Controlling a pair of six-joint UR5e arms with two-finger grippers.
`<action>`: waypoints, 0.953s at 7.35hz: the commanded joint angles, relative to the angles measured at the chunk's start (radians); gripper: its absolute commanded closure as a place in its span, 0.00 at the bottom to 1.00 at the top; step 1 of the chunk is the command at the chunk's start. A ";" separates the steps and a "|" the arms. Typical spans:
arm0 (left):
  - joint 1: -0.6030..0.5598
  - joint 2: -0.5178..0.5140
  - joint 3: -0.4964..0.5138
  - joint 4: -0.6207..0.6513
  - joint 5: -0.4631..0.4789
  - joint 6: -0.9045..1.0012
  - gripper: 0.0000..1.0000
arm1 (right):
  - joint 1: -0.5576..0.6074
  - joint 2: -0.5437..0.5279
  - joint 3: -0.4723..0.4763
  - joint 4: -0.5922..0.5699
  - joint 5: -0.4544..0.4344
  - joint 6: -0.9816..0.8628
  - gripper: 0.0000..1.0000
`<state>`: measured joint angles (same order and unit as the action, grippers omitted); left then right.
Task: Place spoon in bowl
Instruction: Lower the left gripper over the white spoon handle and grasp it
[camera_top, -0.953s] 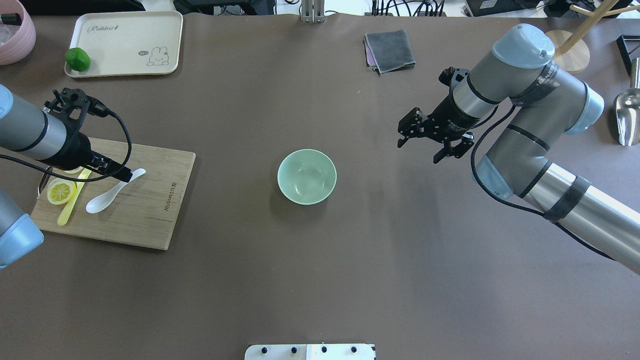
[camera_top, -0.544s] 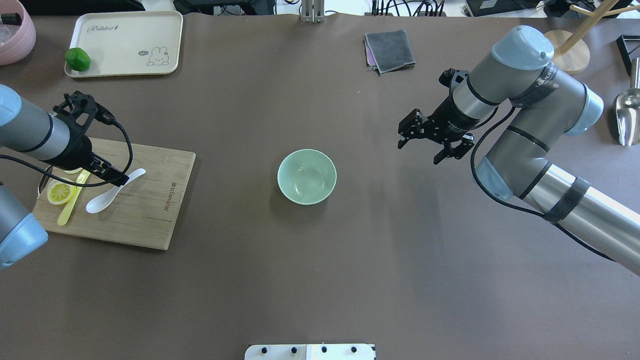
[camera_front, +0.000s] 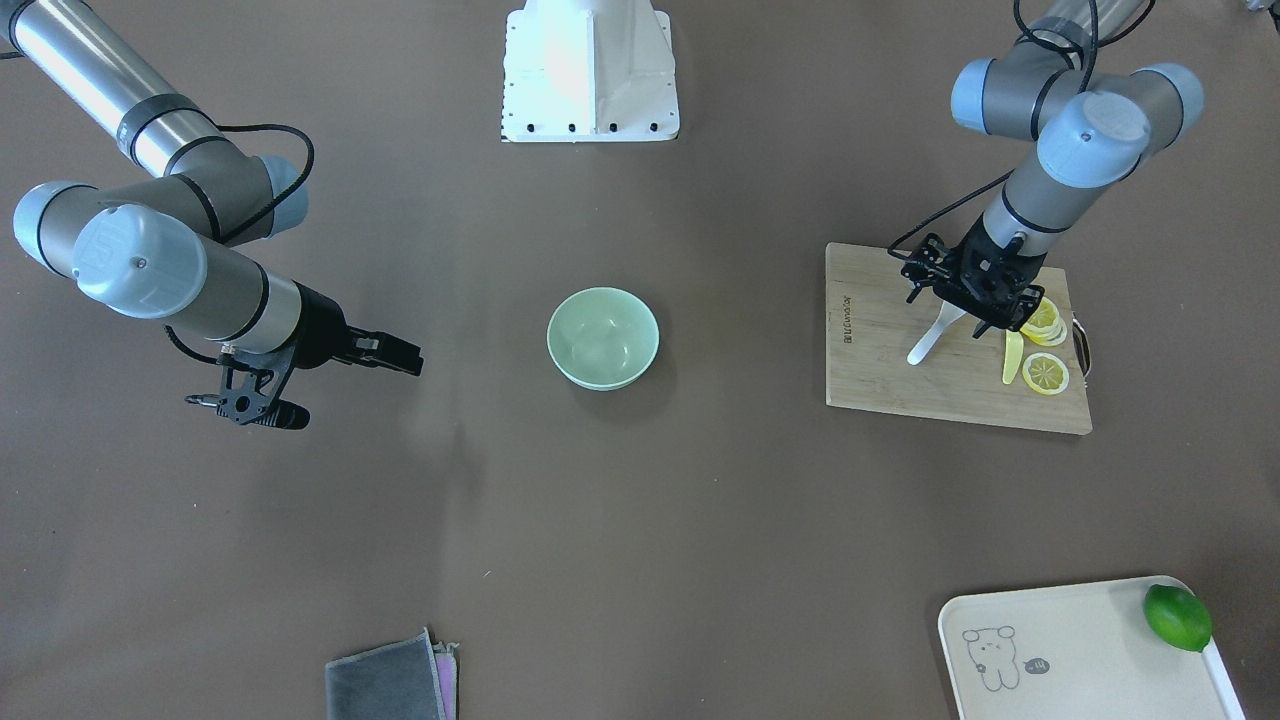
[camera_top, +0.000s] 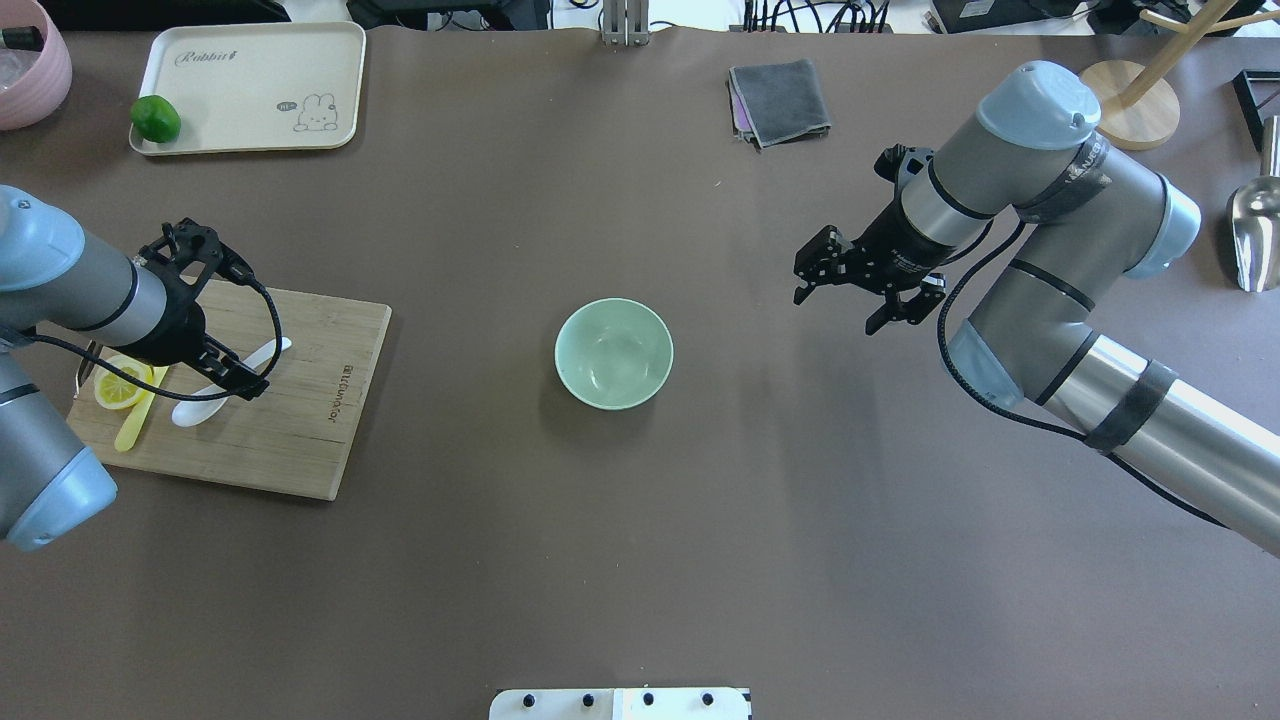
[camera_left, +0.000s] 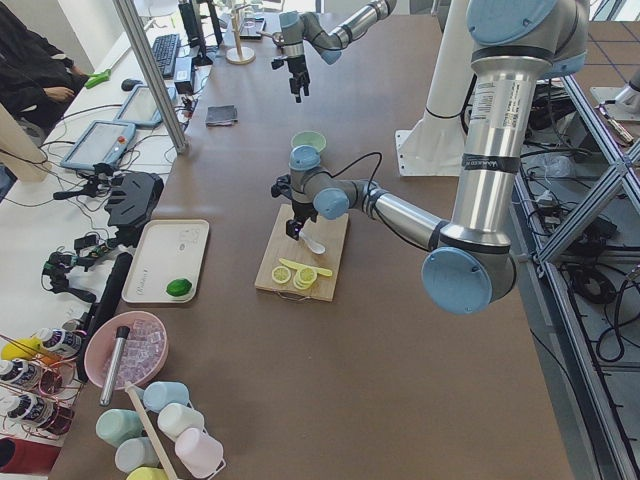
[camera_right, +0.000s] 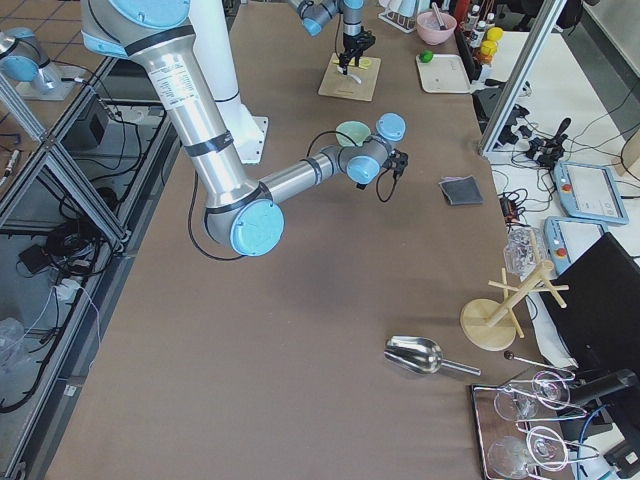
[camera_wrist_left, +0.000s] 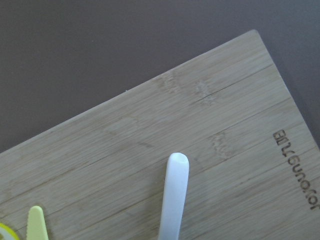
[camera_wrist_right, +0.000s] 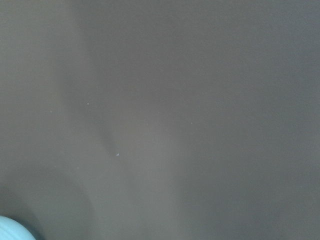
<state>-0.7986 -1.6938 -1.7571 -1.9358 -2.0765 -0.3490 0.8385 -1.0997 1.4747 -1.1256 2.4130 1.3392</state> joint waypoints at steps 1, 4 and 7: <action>0.015 -0.001 0.024 -0.009 0.000 0.002 0.12 | -0.001 0.000 -0.001 0.000 0.000 0.000 0.00; 0.016 -0.004 0.045 -0.025 0.000 0.002 0.16 | -0.002 0.000 -0.001 0.000 0.000 0.000 0.00; 0.018 -0.012 0.048 -0.023 -0.002 0.001 0.34 | -0.002 0.000 -0.004 0.000 0.000 0.000 0.00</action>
<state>-0.7819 -1.7029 -1.7098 -1.9590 -2.0780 -0.3477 0.8361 -1.0998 1.4719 -1.1249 2.4129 1.3392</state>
